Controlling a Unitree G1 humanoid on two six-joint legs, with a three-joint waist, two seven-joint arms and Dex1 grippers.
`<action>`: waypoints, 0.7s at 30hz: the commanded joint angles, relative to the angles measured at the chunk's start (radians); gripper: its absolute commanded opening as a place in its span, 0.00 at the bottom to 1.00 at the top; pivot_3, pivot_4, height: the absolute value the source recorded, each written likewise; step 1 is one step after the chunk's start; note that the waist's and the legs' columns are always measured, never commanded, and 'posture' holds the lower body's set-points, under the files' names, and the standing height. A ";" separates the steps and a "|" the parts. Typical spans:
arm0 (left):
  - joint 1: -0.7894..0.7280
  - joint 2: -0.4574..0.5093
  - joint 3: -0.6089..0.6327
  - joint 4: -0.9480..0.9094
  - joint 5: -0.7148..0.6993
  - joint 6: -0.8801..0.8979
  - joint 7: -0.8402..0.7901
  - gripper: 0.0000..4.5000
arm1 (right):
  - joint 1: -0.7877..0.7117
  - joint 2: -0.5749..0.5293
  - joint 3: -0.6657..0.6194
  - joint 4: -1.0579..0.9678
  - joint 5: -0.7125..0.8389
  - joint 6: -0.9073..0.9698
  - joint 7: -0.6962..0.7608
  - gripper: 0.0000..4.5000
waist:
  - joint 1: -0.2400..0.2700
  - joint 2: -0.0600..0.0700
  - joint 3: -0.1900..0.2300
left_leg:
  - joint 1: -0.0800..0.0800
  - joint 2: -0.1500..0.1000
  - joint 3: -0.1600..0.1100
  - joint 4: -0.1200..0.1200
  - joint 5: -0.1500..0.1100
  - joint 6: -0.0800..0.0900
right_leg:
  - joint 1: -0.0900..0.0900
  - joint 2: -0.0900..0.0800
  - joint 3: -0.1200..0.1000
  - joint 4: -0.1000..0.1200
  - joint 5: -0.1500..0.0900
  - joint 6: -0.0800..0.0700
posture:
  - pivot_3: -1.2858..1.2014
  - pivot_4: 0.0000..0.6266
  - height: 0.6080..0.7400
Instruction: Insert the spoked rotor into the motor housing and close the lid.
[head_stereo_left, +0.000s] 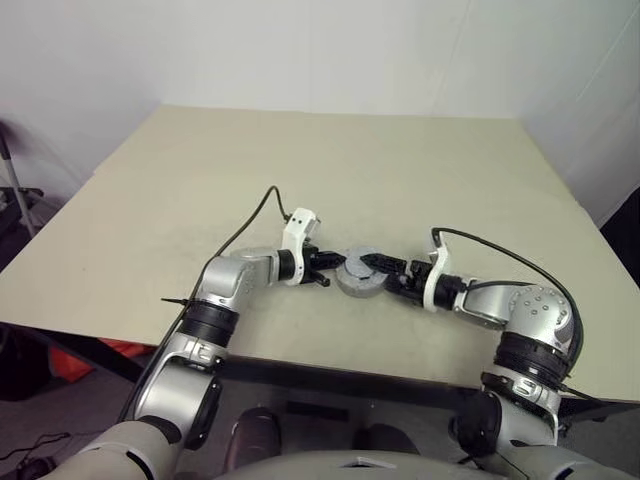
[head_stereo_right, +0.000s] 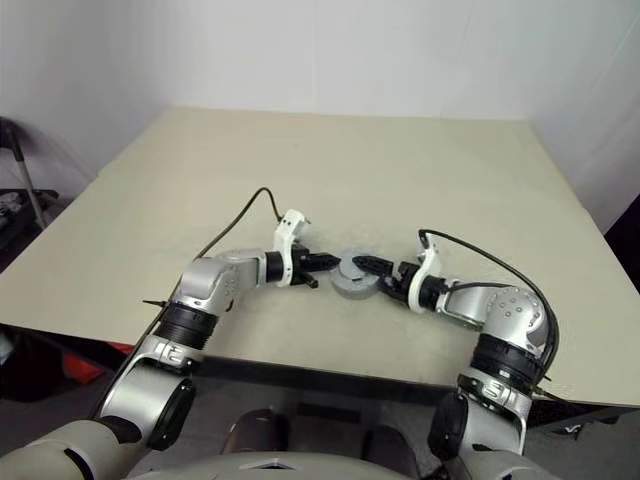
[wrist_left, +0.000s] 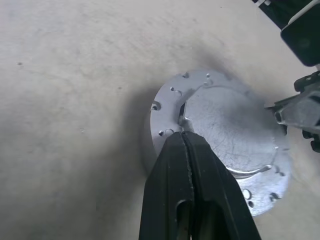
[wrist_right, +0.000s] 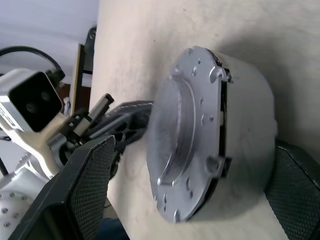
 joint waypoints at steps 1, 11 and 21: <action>-0.004 0.002 -0.008 0.008 0.013 -0.003 0.006 0.00 | -0.047 0.039 -0.017 0.004 0.000 0.001 -0.022 0.99 | 0.000 0.000 0.000 | 0.000 0.000 0.000 0.000 0.000 0.000 | 0.000 0.000 0.000 0.000 0.000 0.000 | 0.52 0.00 1.00; -0.005 0.004 0.004 0.017 0.019 -0.018 0.016 0.00 | -0.051 0.014 0.001 0.039 -0.088 -0.009 -0.049 0.50 | 0.001 0.001 -0.001 | -0.002 -0.001 0.000 -0.001 0.000 -0.001 | -0.002 0.000 0.000 0.000 0.000 0.001 | 0.52 0.00 1.00; -0.023 -0.011 0.177 0.037 -0.083 -0.017 0.067 0.00 | -0.157 0.076 -0.126 0.076 -0.045 -0.030 -0.067 0.46 | -0.003 0.001 0.000 | 0.001 -0.001 0.000 -0.002 0.004 -0.006 | 0.000 -0.001 0.000 0.001 -0.003 0.006 | 0.52 0.00 1.00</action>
